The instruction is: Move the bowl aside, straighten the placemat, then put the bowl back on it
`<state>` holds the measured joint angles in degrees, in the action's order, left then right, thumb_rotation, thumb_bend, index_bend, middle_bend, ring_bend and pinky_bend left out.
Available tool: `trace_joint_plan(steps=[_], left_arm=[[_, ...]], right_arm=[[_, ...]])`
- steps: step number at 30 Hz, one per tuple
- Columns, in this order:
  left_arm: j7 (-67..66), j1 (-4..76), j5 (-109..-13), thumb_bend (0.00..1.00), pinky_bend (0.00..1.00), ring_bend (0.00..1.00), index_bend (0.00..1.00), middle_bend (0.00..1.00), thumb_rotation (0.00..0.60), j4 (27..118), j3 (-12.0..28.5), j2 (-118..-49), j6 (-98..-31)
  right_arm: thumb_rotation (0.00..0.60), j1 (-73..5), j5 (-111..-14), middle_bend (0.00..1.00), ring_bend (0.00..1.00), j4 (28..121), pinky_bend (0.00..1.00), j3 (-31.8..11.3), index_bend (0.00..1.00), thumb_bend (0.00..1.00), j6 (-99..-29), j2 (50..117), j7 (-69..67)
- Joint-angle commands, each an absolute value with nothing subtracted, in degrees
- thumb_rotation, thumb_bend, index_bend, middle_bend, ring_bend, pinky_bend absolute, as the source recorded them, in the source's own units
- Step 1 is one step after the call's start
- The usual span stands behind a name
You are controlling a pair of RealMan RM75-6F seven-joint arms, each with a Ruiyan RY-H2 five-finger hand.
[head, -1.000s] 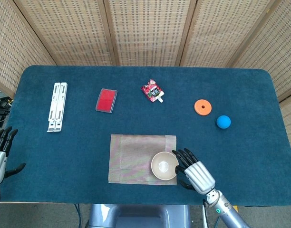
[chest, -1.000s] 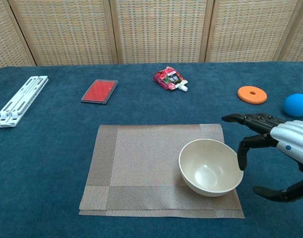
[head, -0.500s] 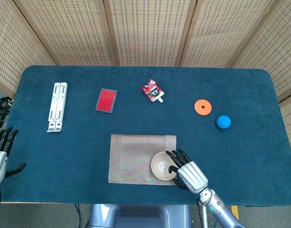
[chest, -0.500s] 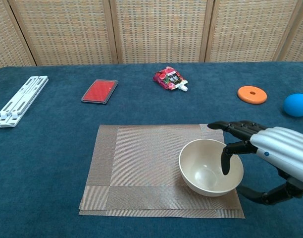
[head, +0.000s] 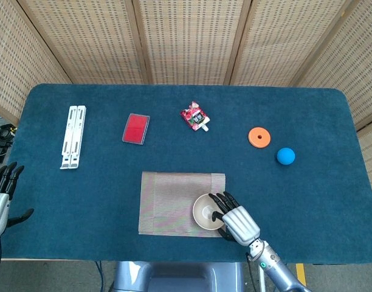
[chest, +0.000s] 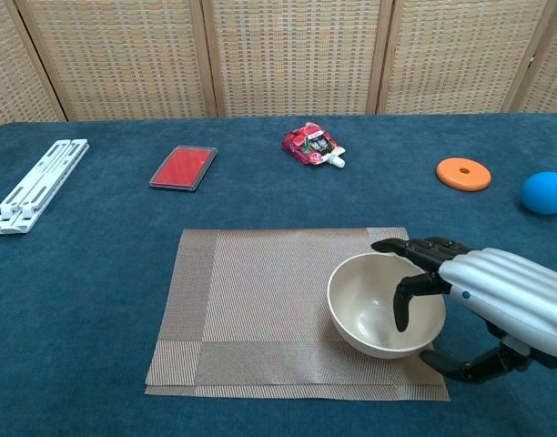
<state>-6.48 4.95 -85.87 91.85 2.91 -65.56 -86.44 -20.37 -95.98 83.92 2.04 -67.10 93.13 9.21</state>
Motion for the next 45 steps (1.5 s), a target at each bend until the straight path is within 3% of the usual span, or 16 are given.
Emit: trace_joint_plan(steps=[1,5,11,14,28,40,45], left_arm=[[-6.52,4.96,-85.89,0.04,0.00,0.00,0.00,0.00,0.600,91.84,2.90,-65.59,-86.43],[-6.57,4.98,-85.94,0.04,0.00,0.00,0.00,0.00,0.600,91.86,2.84,-65.63,-86.38],[-6.62,5.01,-85.90,0.04,0.00,0.00,0.00,0.00,0.600,91.87,2.79,-65.66,-86.28],[-6.61,5.04,-85.85,0.04,0.00,0.00,0.00,0.00,0.600,91.85,2.82,-65.69,-86.26],[-6.41,5.09,-85.80,0.04,0.00,0.00,0.00,0.00,0.600,91.81,2.80,-65.72,-86.15],[-6.85,5.22,-85.81,0.04,0.00,0.00,0.00,0.00,0.600,92.05,2.68,-65.80,-85.89],[-7.61,5.36,-86.13,0.04,0.00,0.00,0.00,0.00,0.600,92.35,2.48,-65.93,-85.72]], right_arm=[[0.600,-20.43,-95.73,0.07,0.00,83.24,0.02,2.21,0.51,0.52,-67.21,93.55,8.73],[0.600,-20.50,-95.65,0.09,0.00,82.33,0.03,2.30,0.55,0.51,-67.54,94.09,8.00],[0.600,-20.41,-95.58,0.26,0.00,80.60,0.07,2.26,0.74,0.51,-68.57,95.22,6.65],[0.600,-20.21,-95.60,0.29,0.00,79.69,0.08,2.21,0.78,0.51,-69.36,95.80,6.25],[0.600,-19.98,-95.17,0.30,0.00,78.68,0.09,-0.31,0.78,0.52,-73.43,92.84,8.92],[0.600,-18.52,-81.69,0.29,0.00,73.37,0.10,-8.90,0.78,0.51,-72.49,83.47,13.55],[0.600,-18.23,-77.88,0.28,0.00,71.21,0.10,-8.93,0.78,0.51,-69.30,81.96,13.45]])
